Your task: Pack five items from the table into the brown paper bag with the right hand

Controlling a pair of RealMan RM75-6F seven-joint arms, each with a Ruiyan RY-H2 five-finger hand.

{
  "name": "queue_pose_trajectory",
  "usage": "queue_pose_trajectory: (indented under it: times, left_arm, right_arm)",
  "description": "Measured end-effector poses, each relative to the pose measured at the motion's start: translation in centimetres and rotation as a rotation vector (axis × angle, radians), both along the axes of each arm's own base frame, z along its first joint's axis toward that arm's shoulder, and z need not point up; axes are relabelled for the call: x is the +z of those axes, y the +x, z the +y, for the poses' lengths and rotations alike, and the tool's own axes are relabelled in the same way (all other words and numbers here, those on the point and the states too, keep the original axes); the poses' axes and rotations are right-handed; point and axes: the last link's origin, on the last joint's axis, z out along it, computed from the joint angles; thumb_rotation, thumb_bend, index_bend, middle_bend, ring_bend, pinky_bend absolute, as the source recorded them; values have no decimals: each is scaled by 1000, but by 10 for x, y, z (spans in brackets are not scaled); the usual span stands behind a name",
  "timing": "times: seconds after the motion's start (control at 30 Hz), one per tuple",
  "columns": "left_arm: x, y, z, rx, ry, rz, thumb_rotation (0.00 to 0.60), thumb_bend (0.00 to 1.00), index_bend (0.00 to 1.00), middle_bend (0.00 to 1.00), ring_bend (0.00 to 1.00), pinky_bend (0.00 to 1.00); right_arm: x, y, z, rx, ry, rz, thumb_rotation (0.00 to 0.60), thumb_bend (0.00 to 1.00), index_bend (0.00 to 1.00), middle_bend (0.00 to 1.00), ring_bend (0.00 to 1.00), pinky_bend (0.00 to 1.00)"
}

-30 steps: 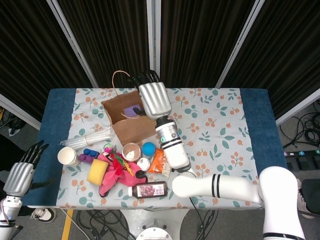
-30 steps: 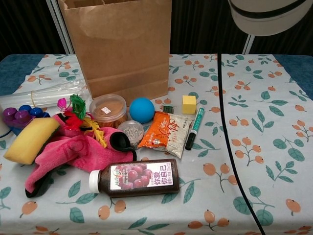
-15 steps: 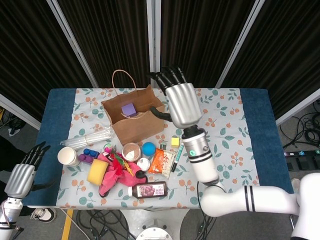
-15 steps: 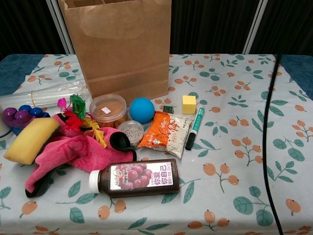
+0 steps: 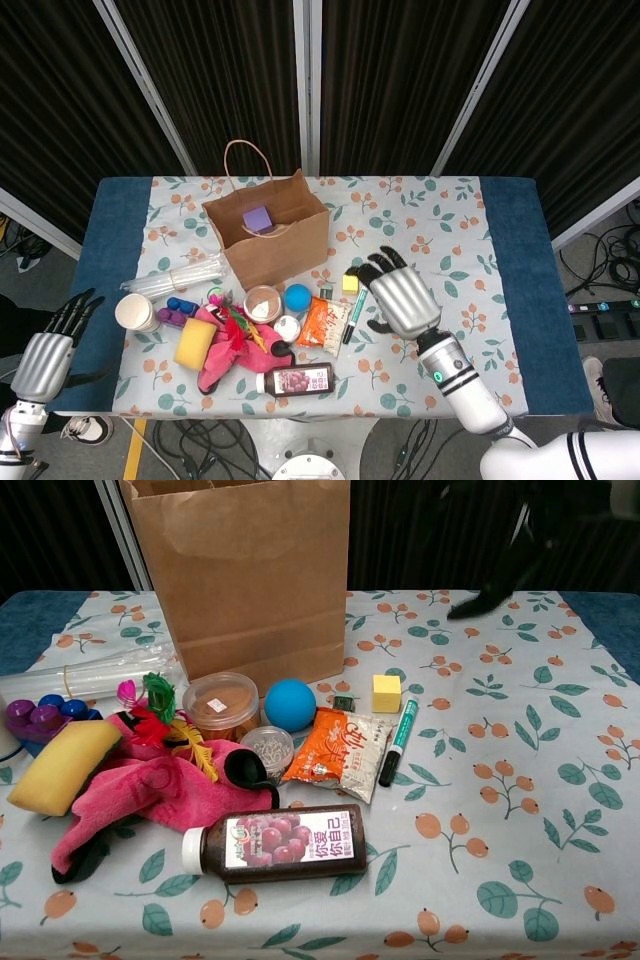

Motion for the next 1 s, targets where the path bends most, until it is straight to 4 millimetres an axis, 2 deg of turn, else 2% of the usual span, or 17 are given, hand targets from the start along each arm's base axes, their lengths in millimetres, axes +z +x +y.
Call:
queue_pose_trajectory:
  times: [0.13, 0.6, 1.0]
  left_arm:
    - [-2, 0, 0, 4, 1, -8, 600, 47, 111, 99, 62, 162]
    - [-1, -6, -3, 17, 9, 19, 600, 47, 111, 100, 63, 163]
    - [-3, -12, -6, 17, -1, 31, 600, 48, 112, 100, 62, 161]
  right_arm:
    - [-18, -12, 20, 18, 116, 59, 600, 0, 266, 327, 184, 117]
    - [-72, -7, 64, 25, 258, -7, 600, 0, 271, 329, 184, 118]
    - [-114, -34, 70, -63, 211, -78, 600, 0, 274, 327, 183, 118]
